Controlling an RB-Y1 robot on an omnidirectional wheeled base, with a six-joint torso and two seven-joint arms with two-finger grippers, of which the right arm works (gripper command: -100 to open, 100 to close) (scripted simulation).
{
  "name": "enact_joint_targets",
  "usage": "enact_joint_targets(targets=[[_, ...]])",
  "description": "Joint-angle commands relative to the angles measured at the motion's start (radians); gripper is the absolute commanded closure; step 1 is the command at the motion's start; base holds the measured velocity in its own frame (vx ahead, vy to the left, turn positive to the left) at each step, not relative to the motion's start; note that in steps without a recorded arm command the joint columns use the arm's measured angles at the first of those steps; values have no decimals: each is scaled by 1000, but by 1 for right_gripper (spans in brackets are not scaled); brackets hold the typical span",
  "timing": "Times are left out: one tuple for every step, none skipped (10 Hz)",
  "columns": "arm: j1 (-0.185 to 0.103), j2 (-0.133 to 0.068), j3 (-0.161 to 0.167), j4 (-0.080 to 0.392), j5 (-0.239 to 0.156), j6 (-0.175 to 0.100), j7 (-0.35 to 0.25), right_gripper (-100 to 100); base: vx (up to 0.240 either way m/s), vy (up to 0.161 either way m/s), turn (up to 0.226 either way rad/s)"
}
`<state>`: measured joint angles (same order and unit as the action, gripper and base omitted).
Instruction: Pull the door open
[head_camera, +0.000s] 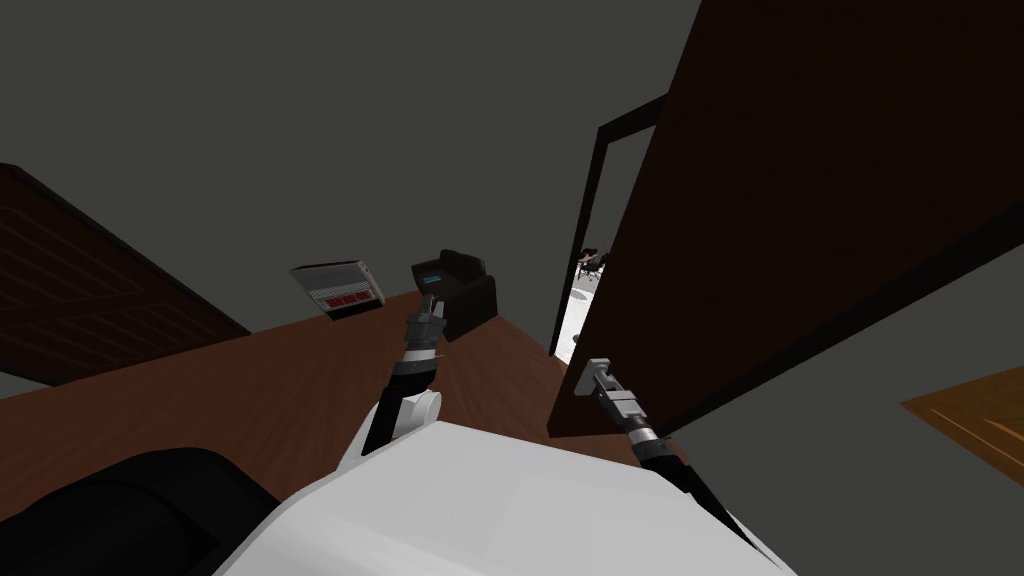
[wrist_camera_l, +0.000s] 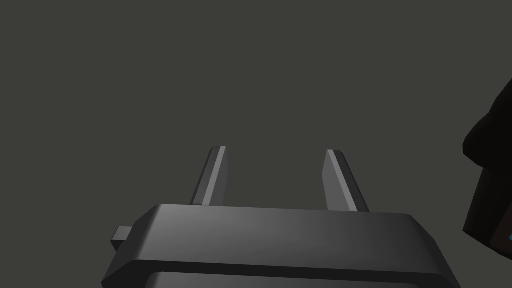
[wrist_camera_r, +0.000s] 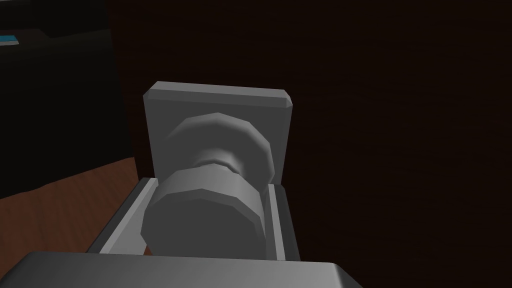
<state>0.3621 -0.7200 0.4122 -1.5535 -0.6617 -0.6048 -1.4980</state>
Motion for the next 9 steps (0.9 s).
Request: enact_joint_targets(targets=[[0,0,0,-4,0,-4,-1,100,0,0,0],[0,0,0,-4,0,-4,-1,100,3,-7,17],[0,0,0,-4,0,-4,-1,100,-1,-5,-3],[0,0,0,-4,0,-4,-1,100,-3,-6,-17],[0,0,0,-4,0,-4,-1,100,2,4,12],[0,0,0,-4,0,-4,-1,100,4,9,24],[0,0,0,-4,0,-4,-1,100,-3,-5,-15],[14,-20,14,6,12,-34,-19,100,10,-1,-8],[20,-30,20,9,18,-50,-28,100,14,8,-5]])
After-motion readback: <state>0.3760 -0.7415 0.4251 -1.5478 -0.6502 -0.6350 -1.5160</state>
